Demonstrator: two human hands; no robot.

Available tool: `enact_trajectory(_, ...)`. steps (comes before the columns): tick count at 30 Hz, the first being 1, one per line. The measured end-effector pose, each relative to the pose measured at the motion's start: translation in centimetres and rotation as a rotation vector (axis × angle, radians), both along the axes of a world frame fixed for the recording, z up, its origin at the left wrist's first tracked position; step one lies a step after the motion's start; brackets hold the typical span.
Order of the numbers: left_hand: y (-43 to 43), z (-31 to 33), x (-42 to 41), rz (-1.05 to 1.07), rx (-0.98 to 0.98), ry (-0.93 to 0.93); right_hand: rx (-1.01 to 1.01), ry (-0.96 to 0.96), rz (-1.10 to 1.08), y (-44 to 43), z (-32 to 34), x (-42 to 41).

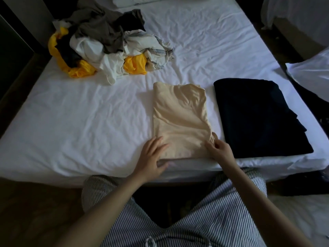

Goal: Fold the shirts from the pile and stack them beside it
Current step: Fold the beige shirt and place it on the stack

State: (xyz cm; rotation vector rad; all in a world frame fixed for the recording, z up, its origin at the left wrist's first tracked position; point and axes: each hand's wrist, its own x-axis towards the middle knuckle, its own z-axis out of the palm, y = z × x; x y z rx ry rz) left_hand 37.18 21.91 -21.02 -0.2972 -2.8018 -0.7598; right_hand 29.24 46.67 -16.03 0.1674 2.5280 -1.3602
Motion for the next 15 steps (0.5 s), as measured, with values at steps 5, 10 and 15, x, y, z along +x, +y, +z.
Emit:
enact_trajectory(5,1.3,2.2,-0.4,0.222,0.142,-0.048,-0.273,0.002,-0.071,-0.4,0.9,0.0)
enact_trajectory(10,3.1,2.3,-0.3,0.207,-0.012,-0.077,-0.29,0.052,-0.079,0.7,1.9,-1.0)
enact_trajectory(15,2.5,1.7,0.4,0.113,-0.19,-0.091,-0.009,0.025,-0.02,2.3,-0.2,-0.6)
